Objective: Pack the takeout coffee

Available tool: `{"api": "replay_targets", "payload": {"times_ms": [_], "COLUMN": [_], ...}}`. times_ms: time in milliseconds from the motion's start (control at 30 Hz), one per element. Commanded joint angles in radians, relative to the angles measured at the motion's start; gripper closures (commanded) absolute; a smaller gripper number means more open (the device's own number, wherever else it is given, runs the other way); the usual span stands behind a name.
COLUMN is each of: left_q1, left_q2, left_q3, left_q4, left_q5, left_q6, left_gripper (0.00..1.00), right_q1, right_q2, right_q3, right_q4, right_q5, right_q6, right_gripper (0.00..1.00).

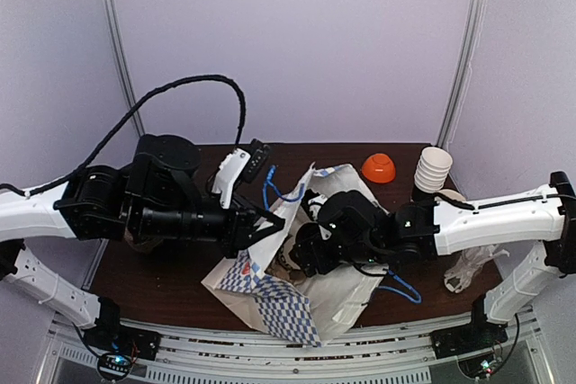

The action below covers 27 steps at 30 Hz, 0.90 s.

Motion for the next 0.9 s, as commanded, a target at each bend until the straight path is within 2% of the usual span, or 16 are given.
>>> {"api": "replay_targets", "payload": {"times_ms": [0,367,567,700,867], "left_q1": [0.035,0.135,0.18,0.196,0.2], "left_q2": [-0.105,-0.267,-0.327,-0.339,-0.283], "left_q3": [-0.102,-0.352,-0.421,-0.414,-0.299], "left_q4": [0.281,0.493,0.496,0.441,0.316], "left_q5": [-0.065,-0.054,-0.029,0.007,0.133], "left_q6": [-0.104,-0.29,-0.346,-0.286,-0.081], "left_gripper": [1.0,1.0,1.0,1.0,1.0], "right_q1": [-0.019,-0.044,-0.051,-0.047,-0.033], "right_q2": [0.034,0.126,0.165,0.14,0.054], "right_q3": [0.089,0.284,0.347,0.322,0.247], "right_q4": [-0.107,-0.301,-0.358,-0.318,-0.224], "right_q5": [-0.076,-0.095,-0.097,-0.145,-0.119], "right_q6": [-0.023,-0.056,-0.072,-0.088,-0.103], "right_gripper": [0.23,0.23,0.23,0.23,0.23]}}
